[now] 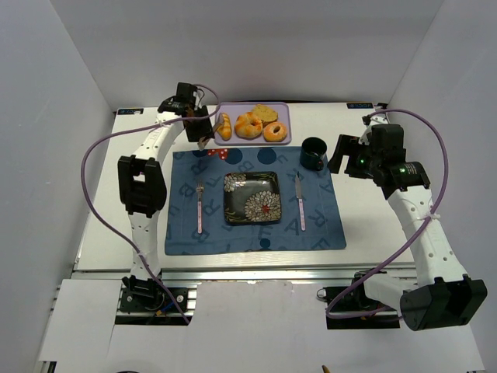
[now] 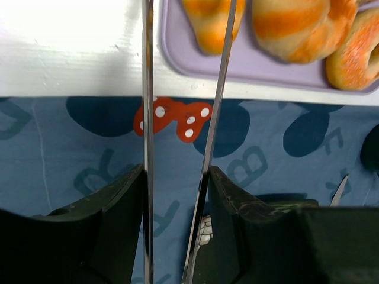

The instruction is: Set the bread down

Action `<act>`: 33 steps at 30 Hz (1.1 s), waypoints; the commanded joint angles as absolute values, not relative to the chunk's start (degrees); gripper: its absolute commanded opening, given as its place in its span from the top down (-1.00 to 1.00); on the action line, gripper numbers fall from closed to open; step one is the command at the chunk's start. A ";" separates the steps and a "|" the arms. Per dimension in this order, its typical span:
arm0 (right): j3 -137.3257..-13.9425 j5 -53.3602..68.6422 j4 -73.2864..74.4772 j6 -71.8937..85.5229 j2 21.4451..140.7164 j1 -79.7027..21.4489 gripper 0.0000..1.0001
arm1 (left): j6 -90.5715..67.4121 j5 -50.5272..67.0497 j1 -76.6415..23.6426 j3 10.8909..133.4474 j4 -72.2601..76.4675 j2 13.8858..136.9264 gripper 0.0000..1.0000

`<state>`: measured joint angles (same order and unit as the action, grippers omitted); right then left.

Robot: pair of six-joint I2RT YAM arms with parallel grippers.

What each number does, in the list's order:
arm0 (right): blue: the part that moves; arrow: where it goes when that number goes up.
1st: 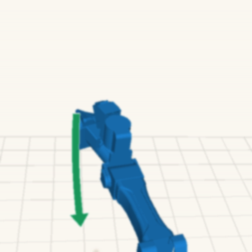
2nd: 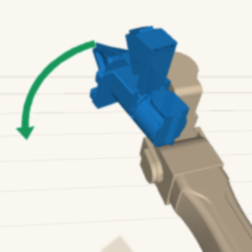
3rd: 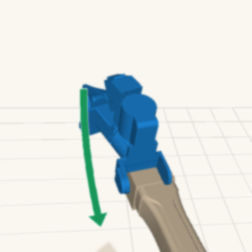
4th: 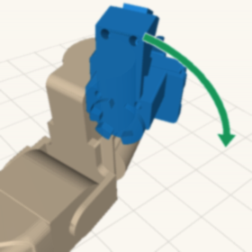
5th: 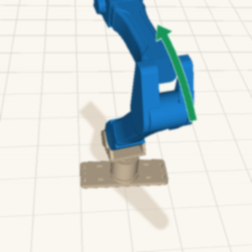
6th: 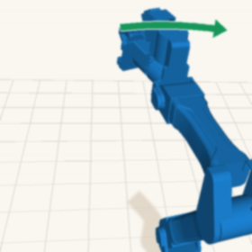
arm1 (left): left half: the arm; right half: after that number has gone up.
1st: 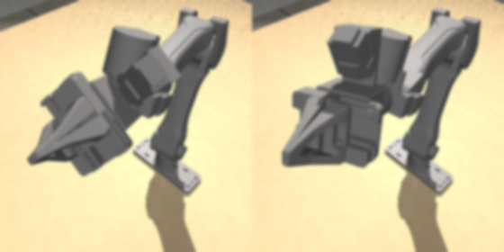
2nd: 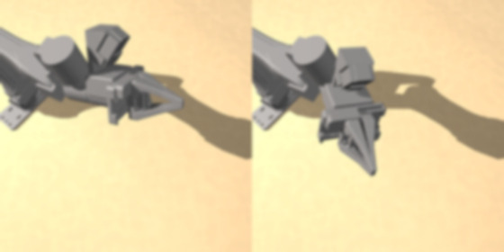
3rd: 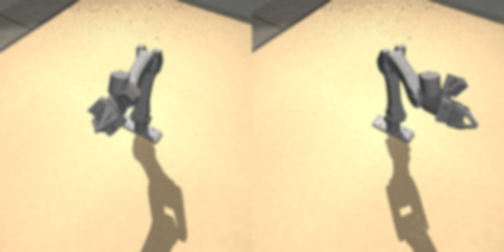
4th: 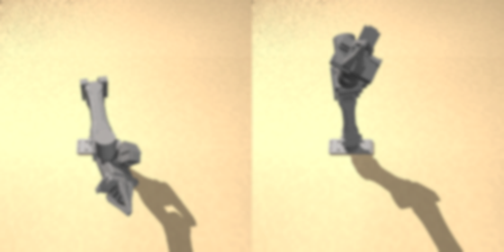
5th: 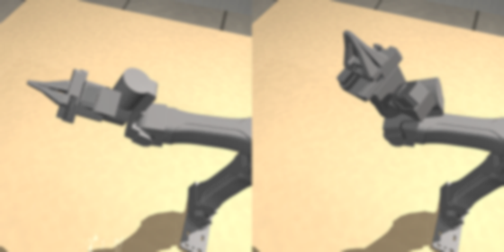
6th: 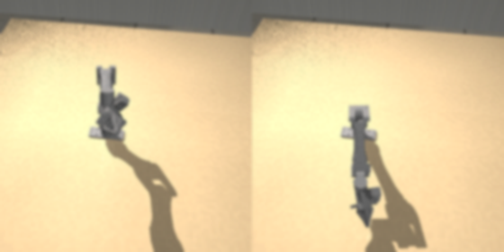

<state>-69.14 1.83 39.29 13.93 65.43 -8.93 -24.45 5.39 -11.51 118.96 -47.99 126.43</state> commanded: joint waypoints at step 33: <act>-67.15 1.49 37.79 13.54 63.54 -8.97 -0.79 | -26.63 8.09 -13.71 115.93 -44.65 120.59 0.02</act>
<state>-67.57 1.48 39.05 13.54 64.84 -8.93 -26.33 6.61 -13.26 116.68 -45.87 126.34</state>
